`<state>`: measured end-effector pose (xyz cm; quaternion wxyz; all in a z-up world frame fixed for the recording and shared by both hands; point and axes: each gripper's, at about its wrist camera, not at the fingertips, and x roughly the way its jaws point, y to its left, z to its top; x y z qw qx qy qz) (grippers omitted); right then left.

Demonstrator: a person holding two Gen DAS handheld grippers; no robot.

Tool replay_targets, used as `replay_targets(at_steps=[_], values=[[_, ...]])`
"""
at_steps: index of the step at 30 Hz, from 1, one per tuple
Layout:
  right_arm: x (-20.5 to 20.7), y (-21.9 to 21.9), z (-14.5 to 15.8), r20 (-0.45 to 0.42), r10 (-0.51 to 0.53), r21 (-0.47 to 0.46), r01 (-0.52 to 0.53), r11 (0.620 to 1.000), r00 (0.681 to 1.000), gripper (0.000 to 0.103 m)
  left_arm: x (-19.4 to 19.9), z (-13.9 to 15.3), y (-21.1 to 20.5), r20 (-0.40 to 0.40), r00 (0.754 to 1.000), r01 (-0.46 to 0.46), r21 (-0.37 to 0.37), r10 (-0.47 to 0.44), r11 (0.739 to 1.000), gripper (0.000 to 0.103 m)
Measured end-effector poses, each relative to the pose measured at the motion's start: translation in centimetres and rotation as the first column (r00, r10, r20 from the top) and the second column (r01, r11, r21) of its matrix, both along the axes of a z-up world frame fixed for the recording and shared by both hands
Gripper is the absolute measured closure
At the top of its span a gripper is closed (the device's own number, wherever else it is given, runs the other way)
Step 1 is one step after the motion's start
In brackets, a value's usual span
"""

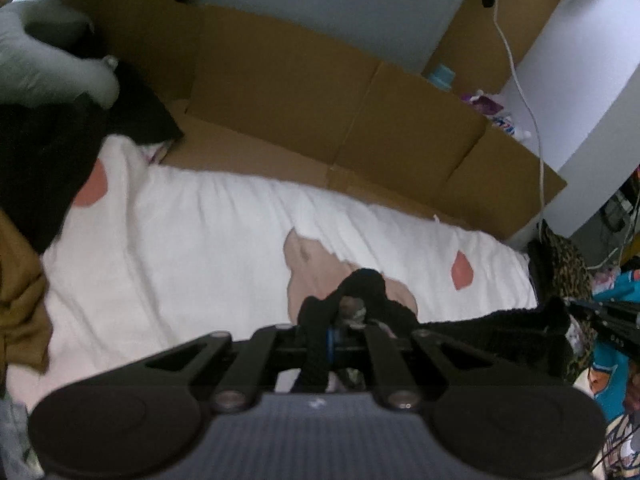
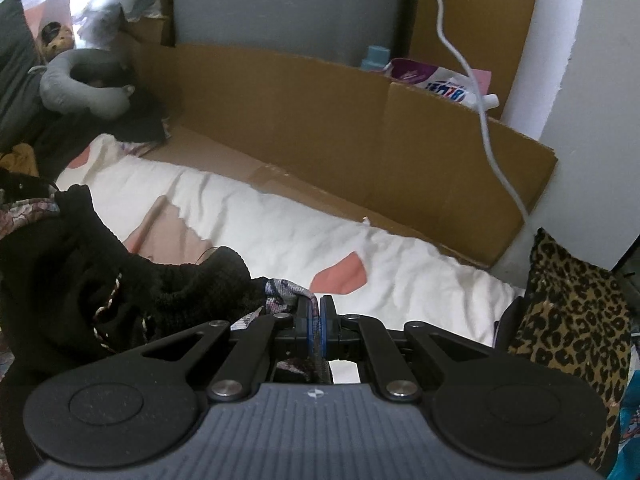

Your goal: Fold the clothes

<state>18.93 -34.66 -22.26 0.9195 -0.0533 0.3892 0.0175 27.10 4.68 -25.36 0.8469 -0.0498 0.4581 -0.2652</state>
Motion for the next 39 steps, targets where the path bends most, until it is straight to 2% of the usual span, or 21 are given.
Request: replay_targets(at_steps=[3,10,19,24,25,27,28,29,34,39], values=[[0.7,-0.8,-0.6,-0.009,-0.023,0.002,0.023,1.0,1.0,0.101,0.8,-0.8,-0.8,-0.006,1.0,-0.002,0.0,0.002,1.0,0.097],[2.4,-2.8,-4.8,-0.085,-0.071,0.118,0.081,0.99,0.994,0.101,1.6,-5.8,-1.9,-0.094,0.996,0.005,0.084,0.003,0.996,0.097],[3.8,-4.1,-9.1,-0.143,-0.096,0.173,0.12,0.977,0.985,0.101,3.2,-10.4,-1.2,-0.192,0.981,-0.015,0.125,0.039,0.992,0.096],[5.2,-3.9,-11.4,-0.189,-0.077,0.168,0.109,0.98,0.979,0.099,4.3,-12.4,-1.3,-0.257,0.964,-0.034,0.135,0.068,0.99,0.089],[5.5,-3.9,-11.7,-0.204,-0.07,0.18,0.108,0.978,0.976,0.097,4.5,-12.7,-1.4,-0.262,0.963,-0.033,0.136,0.068,0.99,0.088],[6.1,-3.9,-12.5,-0.231,-0.069,0.192,0.115,0.975,0.971,0.087,4.6,-12.9,-1.5,-0.26,0.964,-0.024,0.141,0.06,0.99,0.087],[6.3,-3.9,-12.8,-0.239,-0.071,0.189,0.118,0.975,0.968,0.072,4.7,-12.9,-1.6,-0.261,0.964,-0.016,0.144,0.054,0.989,0.087],[6.6,-3.9,-13.1,-0.248,-0.073,0.187,0.121,0.975,0.966,0.066,4.8,-13.0,-1.6,-0.262,0.964,-0.009,0.145,0.048,0.989,0.086],[7.2,-4.2,-14.1,-0.286,-0.086,0.202,0.148,0.968,0.954,0.064,5.0,-12.9,-1.5,-0.282,0.959,0.014,0.143,0.027,0.99,0.084],[6.9,-3.6,-14.1,-0.303,-0.056,0.183,0.116,0.976,0.951,0.064,4.6,-13.0,-1.7,-0.29,0.957,0.054,0.156,-0.007,0.986,0.079]])
